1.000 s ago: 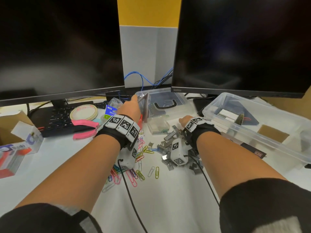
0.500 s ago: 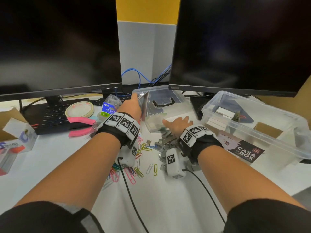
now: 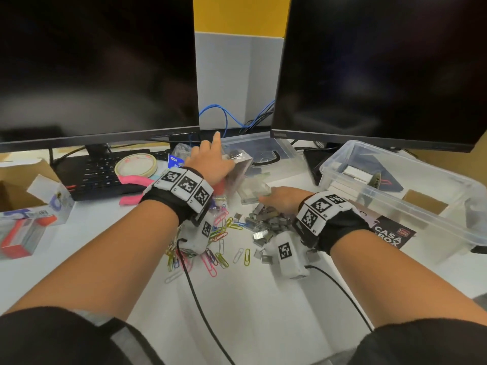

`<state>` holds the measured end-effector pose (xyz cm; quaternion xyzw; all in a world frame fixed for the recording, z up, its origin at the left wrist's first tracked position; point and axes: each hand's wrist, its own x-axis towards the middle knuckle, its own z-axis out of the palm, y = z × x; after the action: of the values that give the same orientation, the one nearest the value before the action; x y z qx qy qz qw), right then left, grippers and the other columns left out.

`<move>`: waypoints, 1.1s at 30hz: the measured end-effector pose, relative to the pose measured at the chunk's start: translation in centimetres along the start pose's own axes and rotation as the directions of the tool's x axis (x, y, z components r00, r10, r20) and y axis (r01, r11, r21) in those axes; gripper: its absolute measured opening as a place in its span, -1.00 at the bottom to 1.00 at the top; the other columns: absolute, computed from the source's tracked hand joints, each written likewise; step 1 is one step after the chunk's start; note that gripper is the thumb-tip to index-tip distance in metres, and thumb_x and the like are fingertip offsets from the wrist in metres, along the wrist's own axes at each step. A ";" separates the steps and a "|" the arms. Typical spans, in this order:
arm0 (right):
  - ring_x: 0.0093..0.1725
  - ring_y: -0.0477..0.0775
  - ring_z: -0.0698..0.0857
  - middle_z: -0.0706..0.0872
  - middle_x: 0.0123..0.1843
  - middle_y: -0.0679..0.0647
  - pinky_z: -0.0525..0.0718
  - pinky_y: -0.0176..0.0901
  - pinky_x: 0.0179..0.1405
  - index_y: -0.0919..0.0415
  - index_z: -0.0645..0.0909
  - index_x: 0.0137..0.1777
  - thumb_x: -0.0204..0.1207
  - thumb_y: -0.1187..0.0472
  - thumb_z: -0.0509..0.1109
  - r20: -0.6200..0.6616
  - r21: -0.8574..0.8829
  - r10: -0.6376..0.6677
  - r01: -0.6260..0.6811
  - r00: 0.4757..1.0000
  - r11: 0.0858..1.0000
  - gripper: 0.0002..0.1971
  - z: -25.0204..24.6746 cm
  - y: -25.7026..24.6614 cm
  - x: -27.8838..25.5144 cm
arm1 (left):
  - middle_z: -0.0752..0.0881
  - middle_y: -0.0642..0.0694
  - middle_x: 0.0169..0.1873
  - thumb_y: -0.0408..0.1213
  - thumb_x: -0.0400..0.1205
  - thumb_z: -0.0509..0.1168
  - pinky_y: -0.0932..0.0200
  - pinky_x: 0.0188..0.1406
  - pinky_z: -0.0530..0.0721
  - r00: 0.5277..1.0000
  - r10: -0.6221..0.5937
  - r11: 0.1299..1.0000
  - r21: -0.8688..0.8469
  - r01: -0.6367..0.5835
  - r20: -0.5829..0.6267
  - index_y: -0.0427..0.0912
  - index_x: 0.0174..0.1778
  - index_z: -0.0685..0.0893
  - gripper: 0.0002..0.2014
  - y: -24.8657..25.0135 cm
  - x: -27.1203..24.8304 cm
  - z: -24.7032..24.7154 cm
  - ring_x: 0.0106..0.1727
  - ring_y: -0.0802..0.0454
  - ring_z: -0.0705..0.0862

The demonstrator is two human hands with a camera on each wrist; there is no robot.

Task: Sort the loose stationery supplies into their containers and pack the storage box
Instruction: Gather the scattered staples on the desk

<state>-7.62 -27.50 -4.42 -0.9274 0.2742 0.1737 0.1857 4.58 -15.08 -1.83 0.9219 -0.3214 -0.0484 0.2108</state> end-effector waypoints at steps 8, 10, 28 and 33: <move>0.47 0.24 0.42 0.31 0.55 0.28 0.40 -0.07 0.36 0.19 0.24 0.58 0.62 -0.08 0.23 -0.072 -0.165 -0.127 0.114 0.989 0.980 -0.39 1.7 -1.3 -1.5 | 0.54 -0.08 -0.06 -0.33 0.51 0.38 0.12 -0.05 0.45 0.980 0.164 0.980 -0.091 -0.174 -0.112 -0.14 -0.04 0.52 -0.81 0.2 -4.4 -0.4 0.10 -0.13 0.52; 0.42 0.29 0.45 0.23 0.56 0.32 0.43 -0.04 0.35 0.15 0.19 0.59 0.60 -0.10 0.26 -0.037 -0.235 -0.145 0.132 0.989 0.963 -0.36 2.3 -1.0 -1.8 | 0.55 0.00 -0.15 -0.27 0.51 0.43 0.21 -0.13 0.45 0.958 0.240 0.971 -0.021 -0.240 0.156 -0.14 -0.09 0.57 -0.83 0.4 -5.6 0.6 0.06 -0.09 0.58; 0.51 0.23 0.36 0.42 0.48 0.18 0.39 0.08 0.40 0.16 0.39 0.51 0.71 0.19 0.03 0.022 -0.585 -0.179 0.158 0.984 0.795 -0.60 3.2 -2.4 -1.4 | 0.58 -0.18 0.28 0.13 0.57 0.29 0.09 0.11 0.51 0.826 0.053 0.851 0.407 -0.331 0.561 -0.30 0.31 0.51 -0.41 -1.1 -7.7 4.2 0.20 -0.12 0.59; 0.50 0.22 0.39 0.42 0.52 0.17 0.39 -0.02 0.43 0.12 0.38 0.54 0.69 0.29 0.07 -0.002 -0.564 -0.228 0.187 0.974 0.804 -0.57 2.8 -2.7 -1.4 | 0.66 -0.15 0.11 0.09 0.62 0.25 0.17 -0.01 0.46 0.832 0.024 0.862 0.410 -0.298 0.554 -0.25 0.31 0.50 -0.49 -0.4 -7.8 3.3 0.09 -0.08 0.58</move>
<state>-7.81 -23.50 -5.59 -0.9707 0.1146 0.1928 -0.0860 -2.06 -11.21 -5.40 0.8632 -0.4477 -0.2014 -0.1179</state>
